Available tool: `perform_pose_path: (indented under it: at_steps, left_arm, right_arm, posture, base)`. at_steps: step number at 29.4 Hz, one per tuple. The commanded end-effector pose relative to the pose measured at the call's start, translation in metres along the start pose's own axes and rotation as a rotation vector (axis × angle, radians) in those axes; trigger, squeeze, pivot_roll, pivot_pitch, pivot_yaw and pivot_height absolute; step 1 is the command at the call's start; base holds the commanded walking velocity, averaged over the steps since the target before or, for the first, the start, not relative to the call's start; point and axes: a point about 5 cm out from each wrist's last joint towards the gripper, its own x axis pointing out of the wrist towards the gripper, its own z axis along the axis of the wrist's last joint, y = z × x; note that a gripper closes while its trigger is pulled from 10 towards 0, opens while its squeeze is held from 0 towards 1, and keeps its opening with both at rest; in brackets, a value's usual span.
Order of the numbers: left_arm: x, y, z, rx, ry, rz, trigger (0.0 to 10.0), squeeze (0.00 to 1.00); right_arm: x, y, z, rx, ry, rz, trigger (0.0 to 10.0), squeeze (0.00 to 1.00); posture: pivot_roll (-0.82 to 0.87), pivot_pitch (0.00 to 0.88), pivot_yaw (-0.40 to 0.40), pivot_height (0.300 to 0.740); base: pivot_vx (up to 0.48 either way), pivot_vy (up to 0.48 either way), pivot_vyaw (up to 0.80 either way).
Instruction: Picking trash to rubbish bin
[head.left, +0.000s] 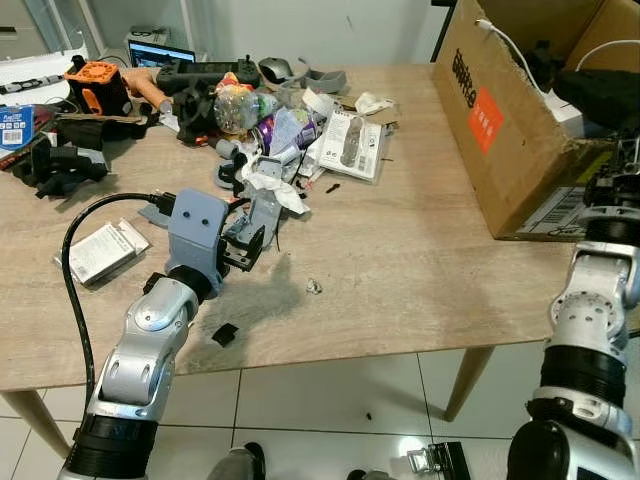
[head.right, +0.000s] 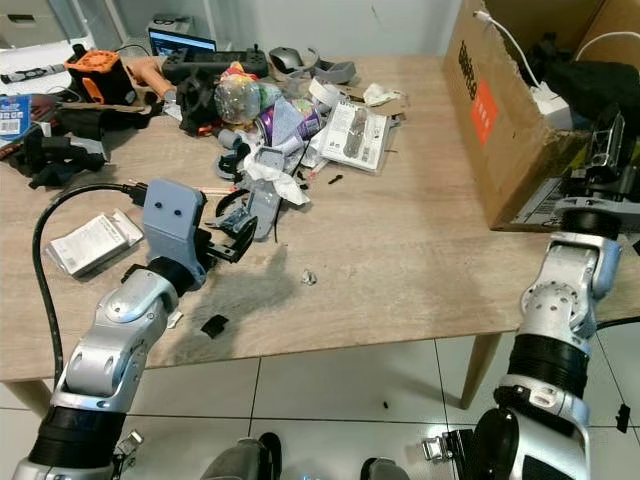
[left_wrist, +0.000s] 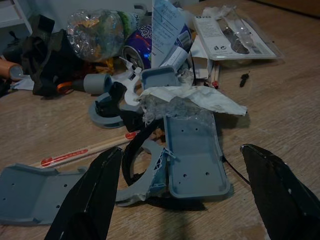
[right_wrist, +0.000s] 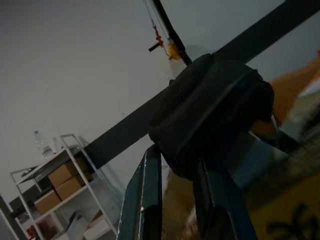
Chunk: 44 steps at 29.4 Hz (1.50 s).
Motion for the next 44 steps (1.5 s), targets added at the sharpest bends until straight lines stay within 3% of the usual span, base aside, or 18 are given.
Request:
perform_pose_path:
  at_steps: [1, 9, 13, 17, 20, 24, 26, 27, 28, 40, 41, 42, 43, 44]
  left_arm:
    - [-0.001, 0.000, -0.006, 0.012, 0.027, -0.003, 10.0, 0.00]
    - [0.000, 0.000, -0.007, 0.014, 0.027, -0.006, 10.0, 0.00]
    - [0.000, -0.001, -0.007, 0.011, 0.032, -0.010, 10.0, 0.00]
    - [0.000, -0.001, -0.008, 0.012, 0.033, -0.012, 10.0, 0.00]
    - [0.001, 0.000, -0.008, 0.016, 0.034, -0.016, 10.0, 0.00]
    - [0.001, 0.001, -0.007, 0.019, 0.034, -0.017, 10.0, 0.00]
    - [0.001, 0.001, -0.007, 0.020, 0.035, -0.017, 10.0, 0.00]
    - [0.001, 0.002, -0.007, 0.023, 0.035, -0.018, 10.0, 0.00]
    - [0.001, 0.002, -0.007, 0.022, 0.036, -0.016, 10.0, 0.00]
    - [0.001, 0.006, -0.007, 0.035, 0.040, -0.014, 10.0, 0.00]
    - [0.001, 0.006, -0.006, 0.036, 0.040, -0.014, 10.0, 0.00]
    - [0.001, 0.006, -0.006, 0.036, 0.040, -0.014, 10.0, 0.00]
    - [0.001, 0.006, -0.006, 0.036, 0.040, -0.014, 10.0, 0.00]
    - [0.000, 0.006, -0.006, 0.037, 0.041, -0.014, 10.0, 0.00]
  right_arm:
    - [0.014, -0.001, 0.013, -0.034, -0.035, 0.034, 0.0, 0.00]
    - [0.042, -0.011, 0.033, -0.100, -0.035, 0.030, 0.0, 0.00]
    - [0.064, -0.019, 0.056, -0.160, -0.042, 0.005, 0.0, 0.00]
    - [0.071, -0.021, 0.065, -0.167, -0.057, -0.016, 0.0, 0.00]
    - [0.085, -0.028, 0.093, -0.160, -0.109, -0.105, 0.0, 0.00]
    - [0.091, -0.034, 0.106, -0.154, -0.094, -0.181, 0.1, 0.00]
    - [0.092, -0.035, 0.106, -0.152, -0.079, -0.195, 0.7, 0.00]
    - [0.092, -0.036, 0.107, -0.153, -0.065, -0.212, 2.1, 0.00]
    - [0.093, -0.037, 0.106, -0.164, -0.046, -0.217, 10.0, 0.00]
    - [0.097, -0.032, 0.094, -0.175, 0.022, -0.214, 10.0, 0.00]
    - [0.097, -0.031, 0.094, -0.174, 0.025, -0.214, 10.0, 0.83]
    - [0.097, -0.031, 0.094, -0.174, 0.025, -0.214, 10.0, 0.83]
    - [0.098, -0.031, 0.093, -0.172, 0.027, -0.211, 10.0, 1.00]
    - [0.098, -0.030, 0.093, -0.171, 0.028, -0.209, 10.0, 1.00]
  posture:
    - [0.07, 0.233, 0.009, 0.740]
    - [0.06, 0.244, 0.006, 0.740]
    - [0.06, 0.245, 0.009, 0.740]
    - [0.06, 0.238, 0.015, 0.740]
    - [0.06, 0.248, 0.015, 0.740]
    - [0.06, 0.242, 0.017, 0.740]
    - [0.06, 0.248, 0.015, 0.740]
    - [0.06, 0.248, 0.015, 0.740]
    - [0.06, 0.245, 0.016, 0.740]
    - [0.08, 0.252, 0.018, 0.740]
    - [0.08, 0.252, 0.018, 0.740]
    - [0.08, 0.252, 0.018, 0.740]
    - [0.08, 0.247, 0.020, 0.740]
    - [0.08, 0.247, 0.020, 0.740]
  base:
    - [0.000, 0.000, 0.00]
    - [0.000, 0.000, 0.00]
    - [0.000, 0.000, 0.00]
    - [0.000, 0.000, 0.00]
    - [0.000, 0.000, 0.00]
    - [0.000, 0.000, 0.00]
    - [0.000, 0.000, 0.00]
    - [0.000, 0.000, 0.00]
    - [0.000, 0.000, 0.00]
    - [0.000, 0.000, 0.00]
    - [0.000, 0.000, 0.00]
    - [0.000, 0.000, 0.00]
    - [0.000, 0.000, 0.00]
    - [0.000, 0.000, 0.00]
